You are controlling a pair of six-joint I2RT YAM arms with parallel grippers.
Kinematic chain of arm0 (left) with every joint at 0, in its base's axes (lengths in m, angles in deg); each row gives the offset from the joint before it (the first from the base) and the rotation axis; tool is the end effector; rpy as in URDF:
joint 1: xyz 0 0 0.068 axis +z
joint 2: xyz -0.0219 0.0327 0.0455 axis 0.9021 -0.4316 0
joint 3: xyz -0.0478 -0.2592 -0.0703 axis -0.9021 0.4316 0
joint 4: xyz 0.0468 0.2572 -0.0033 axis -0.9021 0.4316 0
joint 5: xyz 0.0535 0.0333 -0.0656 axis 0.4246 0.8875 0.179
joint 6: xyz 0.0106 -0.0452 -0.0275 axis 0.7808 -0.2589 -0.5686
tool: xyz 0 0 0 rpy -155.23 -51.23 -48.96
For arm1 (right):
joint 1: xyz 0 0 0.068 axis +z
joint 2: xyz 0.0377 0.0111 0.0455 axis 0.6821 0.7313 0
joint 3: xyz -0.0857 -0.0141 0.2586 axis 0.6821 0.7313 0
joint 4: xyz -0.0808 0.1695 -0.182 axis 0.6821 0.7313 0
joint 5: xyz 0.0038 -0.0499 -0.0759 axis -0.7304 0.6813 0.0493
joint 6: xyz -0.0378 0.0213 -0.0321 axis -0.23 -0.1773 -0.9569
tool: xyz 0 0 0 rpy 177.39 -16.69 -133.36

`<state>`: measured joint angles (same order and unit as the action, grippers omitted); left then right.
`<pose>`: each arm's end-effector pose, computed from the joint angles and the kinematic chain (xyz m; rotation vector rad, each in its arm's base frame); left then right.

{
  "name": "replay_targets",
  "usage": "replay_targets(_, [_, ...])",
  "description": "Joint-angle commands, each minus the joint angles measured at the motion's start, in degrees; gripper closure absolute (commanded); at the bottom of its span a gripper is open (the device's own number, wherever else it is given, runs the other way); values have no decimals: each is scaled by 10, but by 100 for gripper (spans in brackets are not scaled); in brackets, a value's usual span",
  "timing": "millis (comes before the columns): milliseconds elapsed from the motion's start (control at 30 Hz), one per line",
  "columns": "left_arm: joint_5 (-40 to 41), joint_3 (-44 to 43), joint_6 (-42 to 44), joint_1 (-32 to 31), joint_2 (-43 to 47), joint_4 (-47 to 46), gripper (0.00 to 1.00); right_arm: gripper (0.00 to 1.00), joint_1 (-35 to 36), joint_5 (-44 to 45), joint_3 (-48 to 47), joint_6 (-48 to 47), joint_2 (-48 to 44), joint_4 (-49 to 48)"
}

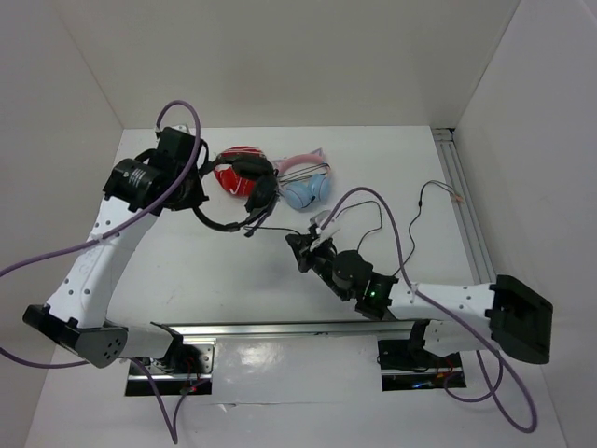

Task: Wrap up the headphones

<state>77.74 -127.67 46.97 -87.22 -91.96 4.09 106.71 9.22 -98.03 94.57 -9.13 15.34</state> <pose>0.2235 -0.0788 0.4353 -0.4664 2.2778 -0.0330 0.1283 0.2245 0.2453 -0.4533 1.5528 0.5850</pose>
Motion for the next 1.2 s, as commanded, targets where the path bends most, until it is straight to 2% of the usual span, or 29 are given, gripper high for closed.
replay_targets(0, [17,25,14,1,7,-49,100,100,48,152,-120,-83,-51,188])
replay_targets(33, [17,32,14,1,7,-49,100,100,58,164,-120,-93,-51,224])
replay_targets(133, [12,55,21,1,7,-64,100,100,93,179,-207,-137,-56,335])
replay_targets(200, [-23,63,38,1,7,-83,100,100,100,171,-255,-169,-51,390])
replay_targets(433, [-70,75,87,-35,-10,-107,100,100,125,145,-358,-233,7,504])
replay_targets(767, [-128,122,149,-99,-15,-121,100,100,132,239,-420,-363,-3,522])
replay_targets(1000, [-141,175,162,-175,10,-136,100,100,64,221,-447,-405,-21,532])
replay_targets(1167, [-180,187,173,-226,22,-148,100,100,6,166,-447,-405,-21,532])
